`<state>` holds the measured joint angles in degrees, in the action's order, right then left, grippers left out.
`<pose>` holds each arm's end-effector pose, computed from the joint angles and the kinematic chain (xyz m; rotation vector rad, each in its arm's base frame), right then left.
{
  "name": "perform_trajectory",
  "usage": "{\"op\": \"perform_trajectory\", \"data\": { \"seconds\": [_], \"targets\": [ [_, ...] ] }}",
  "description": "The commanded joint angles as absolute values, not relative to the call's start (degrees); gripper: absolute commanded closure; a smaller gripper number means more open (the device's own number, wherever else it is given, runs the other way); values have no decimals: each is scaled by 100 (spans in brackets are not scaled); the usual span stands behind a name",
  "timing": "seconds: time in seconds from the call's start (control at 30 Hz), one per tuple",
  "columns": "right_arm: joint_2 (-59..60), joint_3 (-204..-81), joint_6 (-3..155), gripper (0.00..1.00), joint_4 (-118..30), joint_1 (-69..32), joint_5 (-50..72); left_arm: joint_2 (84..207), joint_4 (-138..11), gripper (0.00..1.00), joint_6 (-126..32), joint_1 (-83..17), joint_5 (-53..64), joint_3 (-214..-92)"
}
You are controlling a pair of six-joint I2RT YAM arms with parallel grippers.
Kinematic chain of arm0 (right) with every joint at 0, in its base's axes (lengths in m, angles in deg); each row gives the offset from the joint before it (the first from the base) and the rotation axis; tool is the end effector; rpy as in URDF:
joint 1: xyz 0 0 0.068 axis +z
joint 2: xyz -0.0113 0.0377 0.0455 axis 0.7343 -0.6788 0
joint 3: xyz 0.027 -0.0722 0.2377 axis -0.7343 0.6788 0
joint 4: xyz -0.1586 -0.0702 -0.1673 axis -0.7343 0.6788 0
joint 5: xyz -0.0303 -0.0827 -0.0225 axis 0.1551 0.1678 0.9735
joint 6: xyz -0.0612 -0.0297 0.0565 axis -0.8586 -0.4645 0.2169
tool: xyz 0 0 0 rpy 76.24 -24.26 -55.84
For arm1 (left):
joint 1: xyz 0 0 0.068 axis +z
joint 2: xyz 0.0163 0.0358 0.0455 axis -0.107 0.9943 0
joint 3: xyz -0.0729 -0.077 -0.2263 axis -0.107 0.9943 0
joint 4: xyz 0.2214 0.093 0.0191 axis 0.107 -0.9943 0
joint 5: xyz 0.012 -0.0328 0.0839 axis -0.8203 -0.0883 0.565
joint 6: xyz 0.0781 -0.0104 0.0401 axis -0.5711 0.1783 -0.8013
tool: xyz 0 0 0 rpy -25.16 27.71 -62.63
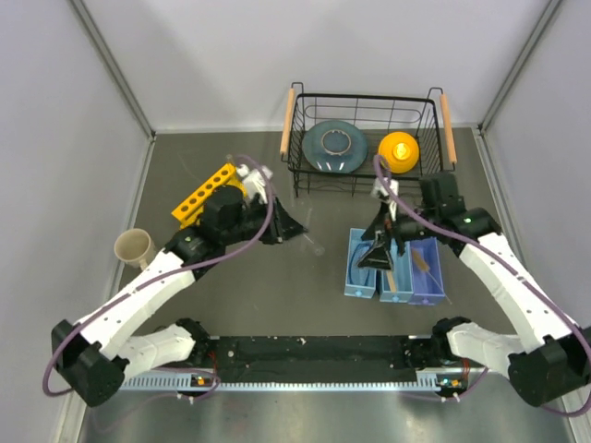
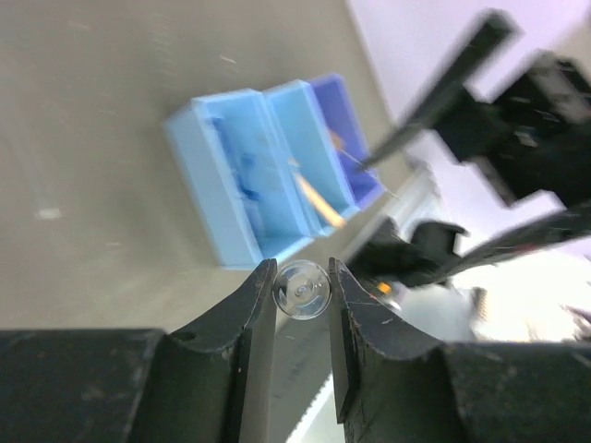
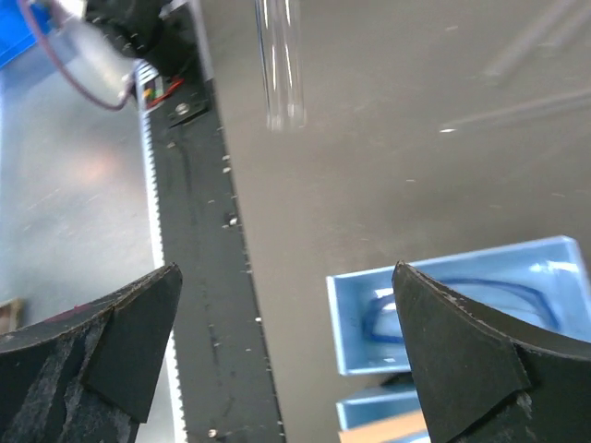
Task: Organize the chemistry lab equipment
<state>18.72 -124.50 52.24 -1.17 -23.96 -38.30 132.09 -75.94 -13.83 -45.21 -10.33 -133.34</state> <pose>0.1721 0.1456 0.2779 -1.1796 1.9140 1.2312 0.1921 -0.1973 0.3015 0.2228 2.1164 -1.3324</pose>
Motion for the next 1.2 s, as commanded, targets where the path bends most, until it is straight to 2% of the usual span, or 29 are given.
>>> {"op": "perform_trajectory", "data": {
  "seconds": [0.0, 0.2, 0.43, 0.67, 1.17],
  "targets": [
    [2491, -12548, 4589, 1, -115, -3071, -3640, 12679, -9015, 93, -2460, -3694, 305, -13516],
    [2765, -12038, 4149, 1, -281, -3791, -3586, 12888, -9422, 93, -3506, -2787, 1692, -13955],
    [2914, -11379, 3744, 1, -405, -4373, -4324, 13758, -9185, 93, -4560, -2443, 2767, -14554],
    [3055, -11343, 3735, 1, -423, -4461, -3929, 14602, -8509, 93, -4957, -2057, 3040, -14844],
    [3125, -11308, 3709, 1, -440, -4452, -3867, 15815, -8086, 92, -5098, -1599, 2689, -15494]
  ]
}}
